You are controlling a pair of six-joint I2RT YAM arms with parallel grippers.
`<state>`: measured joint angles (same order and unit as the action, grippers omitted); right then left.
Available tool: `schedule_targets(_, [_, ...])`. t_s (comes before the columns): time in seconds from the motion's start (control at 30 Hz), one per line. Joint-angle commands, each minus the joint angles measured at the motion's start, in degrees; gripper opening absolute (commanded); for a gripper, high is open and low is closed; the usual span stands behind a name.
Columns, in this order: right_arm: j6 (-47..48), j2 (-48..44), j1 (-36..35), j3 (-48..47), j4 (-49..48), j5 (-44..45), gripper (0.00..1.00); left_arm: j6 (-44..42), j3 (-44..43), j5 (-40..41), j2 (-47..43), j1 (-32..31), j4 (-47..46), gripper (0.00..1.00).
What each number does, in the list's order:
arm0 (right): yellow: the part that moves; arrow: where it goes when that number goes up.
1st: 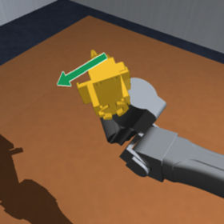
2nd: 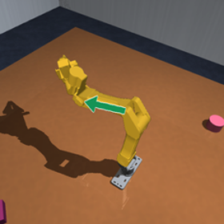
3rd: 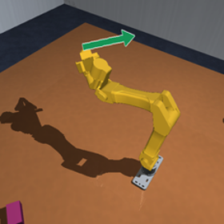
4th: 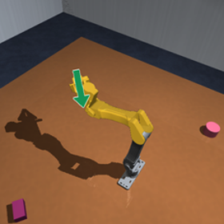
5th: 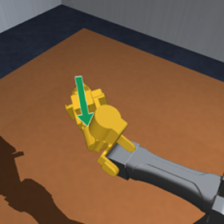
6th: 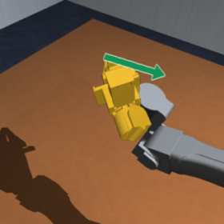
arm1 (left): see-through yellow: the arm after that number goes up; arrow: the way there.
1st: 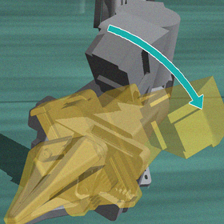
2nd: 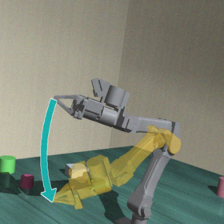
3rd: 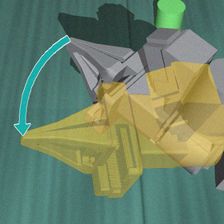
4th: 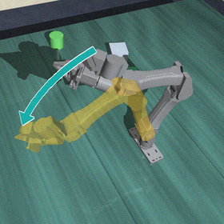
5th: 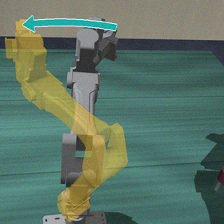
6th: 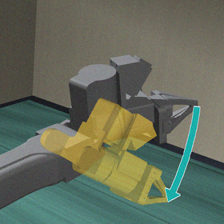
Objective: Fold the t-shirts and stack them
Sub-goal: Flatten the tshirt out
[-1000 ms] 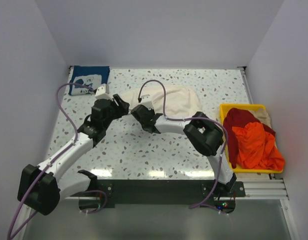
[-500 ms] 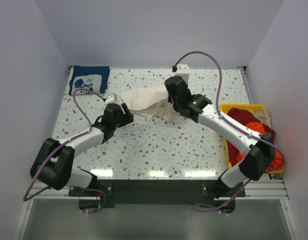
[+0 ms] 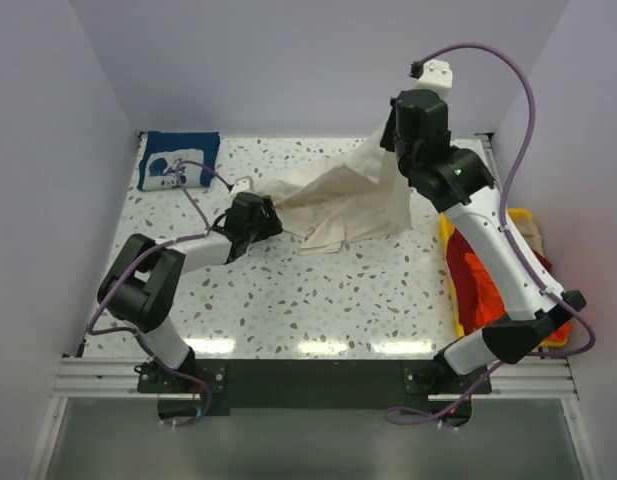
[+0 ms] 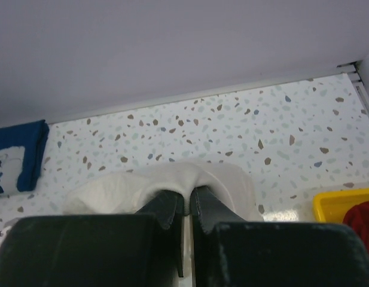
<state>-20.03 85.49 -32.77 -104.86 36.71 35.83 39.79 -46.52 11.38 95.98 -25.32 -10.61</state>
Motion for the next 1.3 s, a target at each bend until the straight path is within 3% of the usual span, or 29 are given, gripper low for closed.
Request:
schedule_targets(0.0, [2.4,1.5,1.0,-6.5,1.9,-0.4,0.0,-1.1,-5.9,3.1,1.7,-0.2,-2.5,0.75])
schedule_targets(0.3, [3.4,2.6,2.6,-13.4,3.3,-0.4,0.0,-3.9,-12.5,3.4,4.5,0.0,-2.0,0.73])
schedule_targets(0.53, [3.6,3.0,3.5,-14.1,3.5,-1.6,0.0,-9.1,-9.9,-3.4,4.6,0.0,-10.3,0.73])
schedule_targets(0.7, [3.3,3.5,3.9,-15.5,3.8,-2.4,0.0,-12.6,-7.2,-8.3,4.8,-1.2,-17.0,0.67])
schedule_targets(1.03, [3.3,3.8,4.0,-16.3,4.5,-3.3,0.0,-19.9,-3.6,-8.3,4.4,-4.6,-25.7,0.71])
schedule_targets(1.27, [3.1,3.6,4.0,-16.3,4.3,-4.2,0.0,-23.4,-7.7,-3.8,8.8,-4.6,-23.7,0.71])
